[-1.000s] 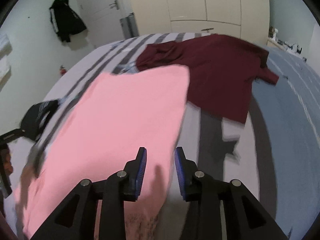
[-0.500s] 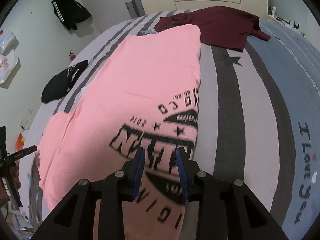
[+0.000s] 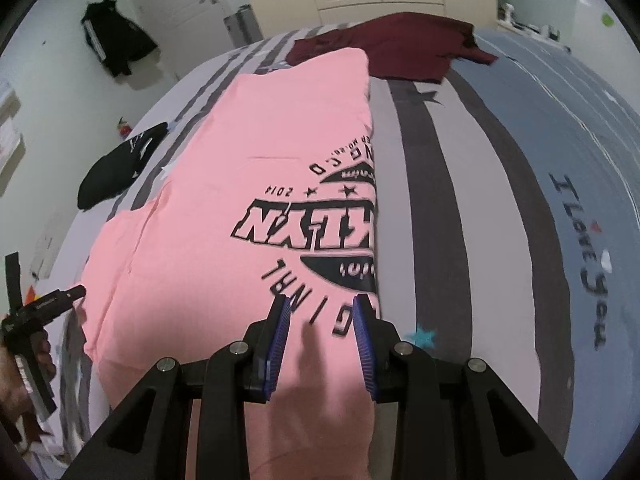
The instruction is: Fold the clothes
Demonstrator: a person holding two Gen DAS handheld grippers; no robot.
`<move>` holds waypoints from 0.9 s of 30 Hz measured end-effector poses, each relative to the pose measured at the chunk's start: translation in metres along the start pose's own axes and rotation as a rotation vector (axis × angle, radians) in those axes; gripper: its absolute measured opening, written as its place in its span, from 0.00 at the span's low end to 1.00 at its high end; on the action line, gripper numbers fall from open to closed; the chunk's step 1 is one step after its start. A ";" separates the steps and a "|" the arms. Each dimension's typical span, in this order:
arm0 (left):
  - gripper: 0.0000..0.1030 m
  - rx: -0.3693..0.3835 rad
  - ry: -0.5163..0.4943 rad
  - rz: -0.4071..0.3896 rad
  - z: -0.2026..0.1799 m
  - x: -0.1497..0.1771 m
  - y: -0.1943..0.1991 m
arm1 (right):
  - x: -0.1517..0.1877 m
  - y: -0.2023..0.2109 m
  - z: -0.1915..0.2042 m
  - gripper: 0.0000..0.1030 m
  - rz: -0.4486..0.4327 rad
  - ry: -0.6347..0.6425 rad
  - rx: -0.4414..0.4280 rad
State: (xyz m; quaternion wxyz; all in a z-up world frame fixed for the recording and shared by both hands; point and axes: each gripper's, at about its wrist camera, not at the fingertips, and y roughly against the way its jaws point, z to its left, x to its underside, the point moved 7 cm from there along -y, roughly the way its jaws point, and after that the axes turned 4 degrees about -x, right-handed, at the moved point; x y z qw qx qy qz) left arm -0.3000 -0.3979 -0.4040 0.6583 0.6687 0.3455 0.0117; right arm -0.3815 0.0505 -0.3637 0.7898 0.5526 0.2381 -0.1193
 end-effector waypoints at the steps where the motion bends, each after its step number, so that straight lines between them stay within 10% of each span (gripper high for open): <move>1: 0.49 0.002 -0.003 -0.004 0.001 0.002 0.000 | 0.002 0.001 0.001 0.29 0.003 -0.003 0.002; 6: 0.07 -0.002 0.021 -0.013 0.011 -0.001 -0.001 | 0.011 0.003 0.003 0.29 0.017 0.000 0.000; 18: 0.04 -0.052 -0.173 -0.231 -0.074 -0.023 0.083 | 0.011 0.026 -0.021 0.29 0.012 0.003 -0.031; 27: 0.04 0.227 -0.332 -0.175 -0.273 0.057 0.109 | 0.003 0.058 -0.049 0.29 0.014 0.024 -0.066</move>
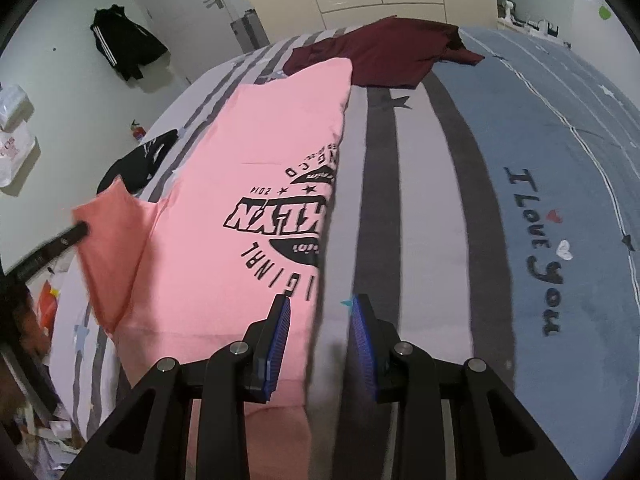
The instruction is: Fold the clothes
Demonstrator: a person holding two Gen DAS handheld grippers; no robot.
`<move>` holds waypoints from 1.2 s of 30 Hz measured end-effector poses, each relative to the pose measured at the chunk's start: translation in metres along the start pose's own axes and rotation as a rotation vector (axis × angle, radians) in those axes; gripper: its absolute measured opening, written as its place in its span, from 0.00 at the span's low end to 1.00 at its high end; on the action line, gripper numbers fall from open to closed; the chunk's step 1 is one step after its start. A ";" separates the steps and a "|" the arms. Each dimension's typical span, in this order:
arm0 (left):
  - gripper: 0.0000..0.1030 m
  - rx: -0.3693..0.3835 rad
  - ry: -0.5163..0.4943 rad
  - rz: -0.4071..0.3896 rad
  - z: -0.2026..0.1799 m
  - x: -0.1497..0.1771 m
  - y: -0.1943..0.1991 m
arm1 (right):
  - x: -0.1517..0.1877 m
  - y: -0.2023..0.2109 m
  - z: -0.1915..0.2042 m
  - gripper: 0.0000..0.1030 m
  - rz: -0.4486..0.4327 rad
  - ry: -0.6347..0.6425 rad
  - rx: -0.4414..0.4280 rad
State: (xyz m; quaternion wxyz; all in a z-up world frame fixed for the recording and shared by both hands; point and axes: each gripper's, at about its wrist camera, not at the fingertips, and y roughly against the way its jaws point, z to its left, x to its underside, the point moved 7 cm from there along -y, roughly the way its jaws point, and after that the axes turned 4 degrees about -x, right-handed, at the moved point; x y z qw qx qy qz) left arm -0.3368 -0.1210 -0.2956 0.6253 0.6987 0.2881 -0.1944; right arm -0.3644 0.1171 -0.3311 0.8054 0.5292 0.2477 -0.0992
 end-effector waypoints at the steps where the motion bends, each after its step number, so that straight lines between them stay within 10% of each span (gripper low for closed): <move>1: 0.04 0.021 -0.010 0.016 -0.018 0.008 -0.006 | 0.001 0.002 -0.003 0.29 0.002 0.004 -0.001; 9: 0.42 0.067 0.011 0.094 -0.041 0.045 -0.008 | 0.006 0.005 -0.017 0.29 0.017 0.008 -0.022; 21: 0.42 -0.166 0.095 0.097 0.099 0.059 0.007 | 0.008 -0.027 0.033 0.29 0.039 0.066 -0.101; 36: 0.39 -0.155 0.050 0.163 0.118 0.081 -0.034 | -0.008 -0.097 0.115 0.29 0.057 0.121 -0.171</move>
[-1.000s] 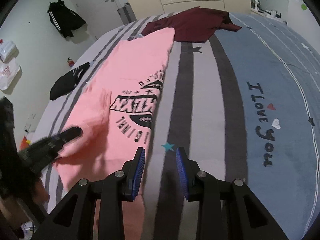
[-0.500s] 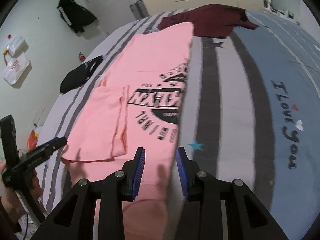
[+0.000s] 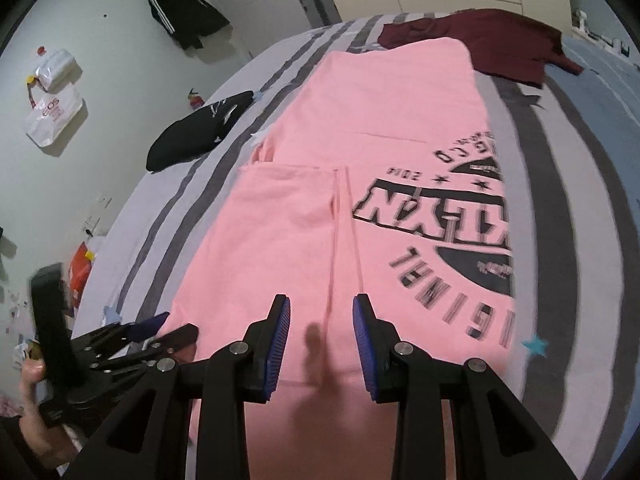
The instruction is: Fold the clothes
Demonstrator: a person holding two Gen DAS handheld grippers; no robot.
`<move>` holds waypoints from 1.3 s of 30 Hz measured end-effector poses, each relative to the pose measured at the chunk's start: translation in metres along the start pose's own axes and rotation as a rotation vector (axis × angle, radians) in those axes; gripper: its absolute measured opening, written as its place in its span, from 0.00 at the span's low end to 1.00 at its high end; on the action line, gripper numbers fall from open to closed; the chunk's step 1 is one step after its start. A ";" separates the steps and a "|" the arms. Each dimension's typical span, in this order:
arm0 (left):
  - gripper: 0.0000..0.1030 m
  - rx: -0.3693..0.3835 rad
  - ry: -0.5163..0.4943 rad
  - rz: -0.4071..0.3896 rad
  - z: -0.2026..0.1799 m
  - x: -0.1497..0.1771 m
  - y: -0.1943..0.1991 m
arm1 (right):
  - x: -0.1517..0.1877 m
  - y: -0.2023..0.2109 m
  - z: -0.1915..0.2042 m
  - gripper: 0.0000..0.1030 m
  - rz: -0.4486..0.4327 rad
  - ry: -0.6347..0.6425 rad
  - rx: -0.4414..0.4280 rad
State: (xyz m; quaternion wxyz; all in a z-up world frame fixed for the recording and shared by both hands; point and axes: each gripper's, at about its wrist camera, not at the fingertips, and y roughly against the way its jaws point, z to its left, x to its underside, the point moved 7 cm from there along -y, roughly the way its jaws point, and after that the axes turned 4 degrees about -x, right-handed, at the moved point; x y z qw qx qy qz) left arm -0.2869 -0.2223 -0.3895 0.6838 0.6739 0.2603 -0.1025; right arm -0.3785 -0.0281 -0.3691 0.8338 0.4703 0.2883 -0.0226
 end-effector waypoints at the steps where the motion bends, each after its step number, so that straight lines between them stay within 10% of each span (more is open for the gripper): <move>1: 0.39 0.004 0.003 -0.016 0.002 -0.009 0.001 | -0.002 -0.005 0.000 0.29 0.000 -0.005 0.004; 14: 0.39 0.041 -0.160 -0.125 -0.019 -0.136 -0.075 | -0.009 -0.043 -0.012 0.29 -0.009 -0.067 0.090; 39: 0.39 0.030 -0.220 -0.119 -0.016 -0.159 -0.106 | -0.013 -0.029 -0.054 0.29 -0.020 -0.069 0.146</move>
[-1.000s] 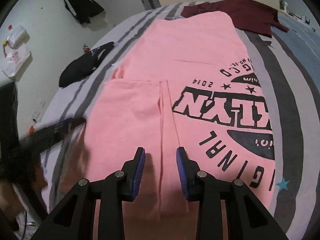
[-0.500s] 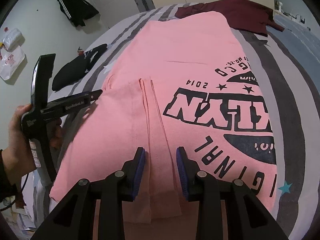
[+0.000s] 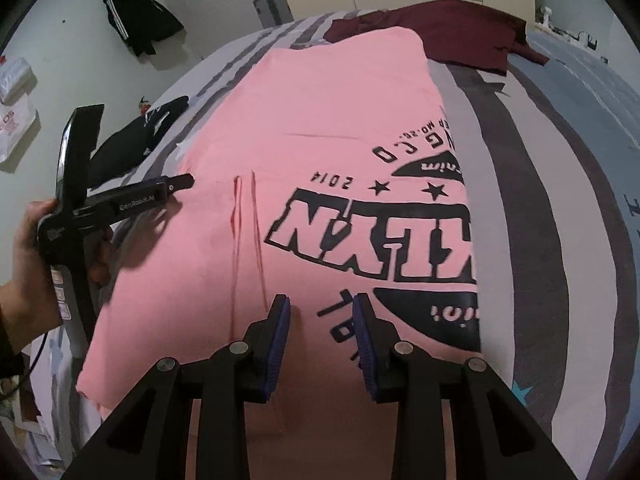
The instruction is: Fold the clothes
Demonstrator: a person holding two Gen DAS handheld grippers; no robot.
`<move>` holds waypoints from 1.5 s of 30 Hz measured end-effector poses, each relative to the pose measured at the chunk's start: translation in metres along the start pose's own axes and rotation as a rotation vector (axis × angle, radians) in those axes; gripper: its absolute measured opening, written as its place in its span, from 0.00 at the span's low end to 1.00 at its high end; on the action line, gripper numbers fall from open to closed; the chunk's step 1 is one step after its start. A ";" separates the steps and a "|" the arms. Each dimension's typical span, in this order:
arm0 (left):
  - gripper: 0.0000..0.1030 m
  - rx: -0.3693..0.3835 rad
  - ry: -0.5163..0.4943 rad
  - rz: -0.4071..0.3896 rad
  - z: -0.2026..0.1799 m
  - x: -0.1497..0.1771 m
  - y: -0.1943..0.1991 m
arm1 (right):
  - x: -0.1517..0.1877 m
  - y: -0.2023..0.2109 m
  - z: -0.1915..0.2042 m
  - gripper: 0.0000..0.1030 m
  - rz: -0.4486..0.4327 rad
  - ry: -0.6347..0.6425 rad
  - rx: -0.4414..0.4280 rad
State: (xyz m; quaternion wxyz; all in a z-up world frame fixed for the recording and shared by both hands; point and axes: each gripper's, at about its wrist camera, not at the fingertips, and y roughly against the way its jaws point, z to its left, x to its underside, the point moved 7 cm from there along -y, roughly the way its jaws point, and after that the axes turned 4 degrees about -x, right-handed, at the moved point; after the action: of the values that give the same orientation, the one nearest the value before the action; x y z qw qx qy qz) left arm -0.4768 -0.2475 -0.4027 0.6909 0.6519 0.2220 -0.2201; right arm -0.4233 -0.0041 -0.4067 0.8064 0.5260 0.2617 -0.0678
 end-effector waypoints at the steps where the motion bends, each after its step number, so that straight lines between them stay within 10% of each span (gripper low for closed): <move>1: 0.39 0.002 0.010 -0.004 0.002 -0.001 0.006 | 0.000 0.002 -0.002 0.29 0.001 -0.003 -0.007; 21: 0.41 0.064 0.204 0.145 0.013 0.143 0.141 | 0.083 0.092 -0.046 0.35 0.015 -0.116 0.023; 45: 0.45 0.118 0.206 0.129 -0.031 0.196 0.141 | 0.134 0.082 -0.020 0.41 0.028 -0.175 -0.079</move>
State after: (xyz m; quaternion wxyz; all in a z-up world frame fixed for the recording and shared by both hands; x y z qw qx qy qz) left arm -0.2355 -0.2123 -0.4075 0.6374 0.7236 0.2361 -0.1198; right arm -0.2843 0.0723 -0.4122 0.8472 0.4893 0.1852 -0.0921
